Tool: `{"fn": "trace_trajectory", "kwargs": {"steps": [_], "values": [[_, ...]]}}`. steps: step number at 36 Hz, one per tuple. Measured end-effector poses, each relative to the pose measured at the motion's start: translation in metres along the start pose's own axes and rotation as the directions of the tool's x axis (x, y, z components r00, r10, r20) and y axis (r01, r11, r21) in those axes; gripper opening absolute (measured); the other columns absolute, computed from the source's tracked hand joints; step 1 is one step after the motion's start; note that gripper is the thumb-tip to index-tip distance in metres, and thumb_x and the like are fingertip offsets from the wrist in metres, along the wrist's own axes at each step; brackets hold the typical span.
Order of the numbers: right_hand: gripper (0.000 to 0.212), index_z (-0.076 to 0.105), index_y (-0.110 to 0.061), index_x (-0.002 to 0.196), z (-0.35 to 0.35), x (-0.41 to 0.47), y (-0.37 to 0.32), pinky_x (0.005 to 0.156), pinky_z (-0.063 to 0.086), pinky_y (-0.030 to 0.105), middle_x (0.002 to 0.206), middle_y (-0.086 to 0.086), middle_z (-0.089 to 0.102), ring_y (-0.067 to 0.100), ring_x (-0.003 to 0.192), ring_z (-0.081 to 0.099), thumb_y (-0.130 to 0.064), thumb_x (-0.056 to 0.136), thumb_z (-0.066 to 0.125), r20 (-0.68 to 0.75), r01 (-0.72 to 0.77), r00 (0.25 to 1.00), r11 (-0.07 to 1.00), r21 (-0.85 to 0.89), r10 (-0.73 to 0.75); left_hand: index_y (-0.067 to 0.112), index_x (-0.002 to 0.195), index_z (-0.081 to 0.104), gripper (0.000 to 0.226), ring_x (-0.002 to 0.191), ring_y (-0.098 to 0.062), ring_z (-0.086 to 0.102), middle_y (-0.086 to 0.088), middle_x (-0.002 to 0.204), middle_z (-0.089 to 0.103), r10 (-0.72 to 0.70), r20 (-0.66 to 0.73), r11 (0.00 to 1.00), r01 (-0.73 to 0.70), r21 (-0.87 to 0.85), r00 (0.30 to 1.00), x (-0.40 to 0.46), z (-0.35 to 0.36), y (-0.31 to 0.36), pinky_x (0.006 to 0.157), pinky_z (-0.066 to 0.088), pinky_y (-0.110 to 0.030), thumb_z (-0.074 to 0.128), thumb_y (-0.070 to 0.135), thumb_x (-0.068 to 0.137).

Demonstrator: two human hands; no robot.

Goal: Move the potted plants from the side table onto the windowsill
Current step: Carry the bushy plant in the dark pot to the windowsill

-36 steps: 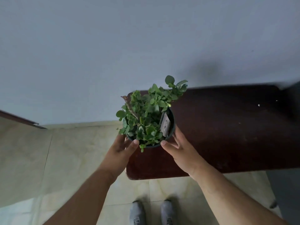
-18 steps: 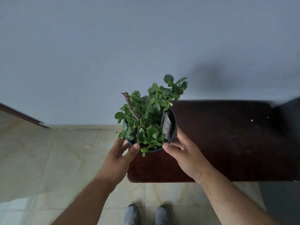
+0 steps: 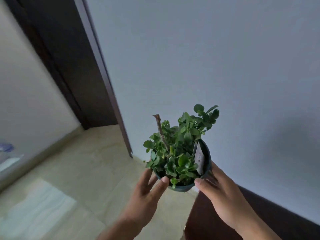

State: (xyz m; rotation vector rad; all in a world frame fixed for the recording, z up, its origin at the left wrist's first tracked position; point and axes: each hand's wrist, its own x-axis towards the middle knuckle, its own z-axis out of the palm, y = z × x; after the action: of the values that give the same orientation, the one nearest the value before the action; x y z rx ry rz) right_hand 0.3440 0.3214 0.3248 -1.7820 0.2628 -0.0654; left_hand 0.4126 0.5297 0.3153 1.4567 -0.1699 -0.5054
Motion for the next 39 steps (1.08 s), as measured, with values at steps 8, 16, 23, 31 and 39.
{"fn": "trace_trajectory", "kwargs": {"steps": [8,16,23,31,39], "values": [[0.059,0.046,-0.045,0.147,0.101,0.035,-0.072,0.117,0.04,0.042,0.143,-0.027,0.058,-0.005,0.135,0.049,-0.022,0.097,0.068,0.202,0.103,0.975,0.995,-0.017,-0.097,0.059,0.104,0.067,0.042,0.122,-0.009,0.062,0.008,0.125,0.071,0.079,-0.257,0.991,-0.103,-0.081,0.963,-0.048,-0.104,0.049,0.087,0.055,-0.023,0.085,0.045,0.069],[0.059,0.052,-0.04,0.143,0.253,0.065,-0.123,0.108,0.047,0.023,0.134,-0.028,0.064,-0.009,0.13,0.054,-0.011,0.095,0.068,0.383,0.155,0.911,0.987,0.035,-0.157,0.039,0.127,0.055,0.053,0.115,-0.004,0.065,0.006,0.123,0.072,0.122,-0.445,0.98,-0.178,-0.086,0.887,-0.09,-0.245,0.059,0.078,0.056,-0.016,0.071,0.029,0.077],[0.054,0.053,-0.038,0.142,0.412,0.083,-0.152,0.102,0.048,0.016,0.136,-0.023,0.065,-0.004,0.131,0.054,-0.023,0.092,0.07,0.522,0.15,0.835,0.985,0.088,-0.173,0.047,0.117,0.057,0.042,0.121,-0.005,0.059,-0.001,0.14,0.057,0.139,-0.594,0.974,-0.217,-0.063,0.793,-0.133,-0.39,0.052,0.074,0.055,-0.013,0.07,0.02,0.088],[0.062,0.052,-0.035,0.146,0.552,0.091,-0.19,0.116,0.04,0.039,0.14,-0.02,0.063,-0.001,0.133,0.054,-0.034,0.086,0.067,0.652,0.121,0.744,0.99,0.077,-0.142,0.062,0.11,0.064,0.038,0.126,-0.008,0.059,0.008,0.136,0.062,0.141,-0.72,0.976,-0.215,-0.012,0.679,-0.182,-0.507,0.063,0.083,0.055,-0.019,0.078,0.044,0.079],[0.046,0.058,-0.028,0.142,0.656,0.135,-0.199,0.111,0.043,0.033,0.137,-0.014,0.067,0.005,0.13,0.058,-0.009,0.1,0.059,0.756,0.086,0.641,0.991,0.1,-0.132,0.042,0.123,0.064,0.041,0.121,-0.003,0.062,-0.001,0.141,0.057,0.136,-0.791,0.969,-0.247,-0.021,0.597,-0.186,-0.591,0.062,0.077,0.055,-0.015,0.076,0.034,0.084]]}}
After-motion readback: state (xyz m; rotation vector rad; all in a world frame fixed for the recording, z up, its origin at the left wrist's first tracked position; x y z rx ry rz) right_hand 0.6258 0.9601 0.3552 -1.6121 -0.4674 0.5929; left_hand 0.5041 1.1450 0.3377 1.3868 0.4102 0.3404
